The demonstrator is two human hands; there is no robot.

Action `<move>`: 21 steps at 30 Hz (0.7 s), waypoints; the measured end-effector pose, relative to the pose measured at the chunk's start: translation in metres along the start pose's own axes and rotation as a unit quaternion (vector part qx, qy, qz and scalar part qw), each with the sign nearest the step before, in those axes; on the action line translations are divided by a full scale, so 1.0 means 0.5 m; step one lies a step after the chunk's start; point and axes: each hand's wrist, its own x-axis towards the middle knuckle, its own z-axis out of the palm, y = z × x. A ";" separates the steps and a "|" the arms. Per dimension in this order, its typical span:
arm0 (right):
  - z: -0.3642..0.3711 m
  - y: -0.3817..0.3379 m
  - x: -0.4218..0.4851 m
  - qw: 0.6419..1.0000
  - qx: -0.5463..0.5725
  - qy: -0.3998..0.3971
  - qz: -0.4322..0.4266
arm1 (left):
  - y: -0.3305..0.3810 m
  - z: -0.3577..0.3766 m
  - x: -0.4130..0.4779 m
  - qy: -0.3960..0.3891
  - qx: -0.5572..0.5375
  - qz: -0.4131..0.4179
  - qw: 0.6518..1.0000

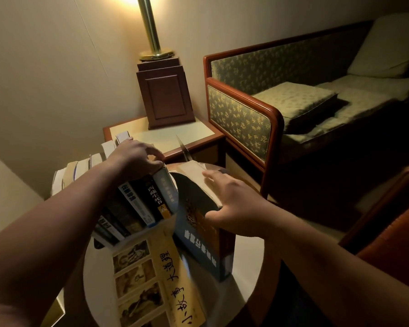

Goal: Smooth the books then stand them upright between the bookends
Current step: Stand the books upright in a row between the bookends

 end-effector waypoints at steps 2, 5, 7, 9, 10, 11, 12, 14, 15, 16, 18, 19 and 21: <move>0.000 -0.012 0.008 0.999 -0.029 -0.010 0.017 | 0.000 0.000 -0.001 0.004 0.000 0.003 1.000; 0.011 -0.013 0.015 0.997 -0.060 0.030 0.033 | 0.003 -0.004 -0.003 0.005 0.001 0.003 1.000; 0.018 -0.003 0.015 0.996 -0.055 0.061 0.026 | 0.004 -0.004 -0.003 0.004 0.003 0.003 1.000; 0.020 0.008 0.013 0.996 -0.039 0.081 0.016 | 0.002 -0.002 -0.003 0.006 0.004 0.005 1.000; 0.020 0.011 0.013 0.995 -0.031 0.090 0.011 | 0.001 -0.001 -0.002 0.007 0.003 0.005 1.000; 0.021 0.011 0.011 0.995 -0.026 0.099 0.002 | -0.001 0.001 -0.001 0.009 -0.001 0.005 1.000; 0.023 0.010 0.010 0.994 -0.030 0.109 -0.013 | -0.002 0.002 0.001 0.010 -0.005 0.007 1.000; 0.028 0.002 0.007 0.990 -0.060 0.121 -0.048 | -0.007 0.005 0.005 0.011 -0.012 0.011 1.000; 0.029 -0.002 0.006 0.987 -0.077 0.123 -0.065 | -0.010 0.007 0.007 0.012 -0.011 0.013 1.000; 0.029 -0.006 0.006 0.985 -0.092 0.122 -0.082 | -0.012 0.009 0.010 0.012 -0.008 0.016 1.000; 0.028 -0.011 0.016 0.982 -0.106 0.116 -0.102 | -0.018 0.011 0.015 0.009 0.002 0.022 1.000; 0.025 -0.013 0.022 0.982 -0.104 0.115 -0.106 | -0.020 0.011 0.017 0.005 0.004 0.025 1.000; 0.016 -0.015 0.039 0.983 -0.093 0.117 -0.107 | -0.023 0.010 0.020 -0.003 0.002 0.032 0.999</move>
